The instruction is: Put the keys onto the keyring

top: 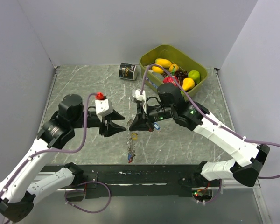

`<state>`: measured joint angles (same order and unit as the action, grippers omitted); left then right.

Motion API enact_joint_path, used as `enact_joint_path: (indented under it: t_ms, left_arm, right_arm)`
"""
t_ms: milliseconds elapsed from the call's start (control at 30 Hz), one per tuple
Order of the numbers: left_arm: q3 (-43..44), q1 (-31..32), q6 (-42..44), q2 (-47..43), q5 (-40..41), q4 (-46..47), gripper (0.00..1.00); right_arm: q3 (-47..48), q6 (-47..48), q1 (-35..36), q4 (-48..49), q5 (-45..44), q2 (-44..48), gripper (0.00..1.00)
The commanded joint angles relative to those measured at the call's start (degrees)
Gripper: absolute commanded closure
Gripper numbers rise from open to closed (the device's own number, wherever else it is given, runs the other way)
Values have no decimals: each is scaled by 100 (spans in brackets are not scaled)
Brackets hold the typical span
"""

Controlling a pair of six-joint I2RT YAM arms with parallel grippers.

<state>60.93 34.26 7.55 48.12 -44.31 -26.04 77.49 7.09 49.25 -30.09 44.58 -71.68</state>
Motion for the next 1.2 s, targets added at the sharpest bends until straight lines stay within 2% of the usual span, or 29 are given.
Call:
enact_joint_path:
  t_ms: [0,200,567,633,1167]
  left_arm:
    - [621,10,545,443,-51,-1033,45]
    - [1035,63,765,962,-349,-1543,51]
    - [833,475,555,1085,-534,-1070,59]
    - [807,520,563,1121,-526,-1061,65]
    - [657,608,695,1112,98,-903,60]
  right_arm:
    - [547,433,32,-533,-168,-109,100]
    - [556,644,32,-779,-450,-100,100]
    - [460,592,32,-639,-520,-188,100]
    - [433,565,32,-587,-503,-188,100]
    - [258,495,32,-437,-388,-4,100]
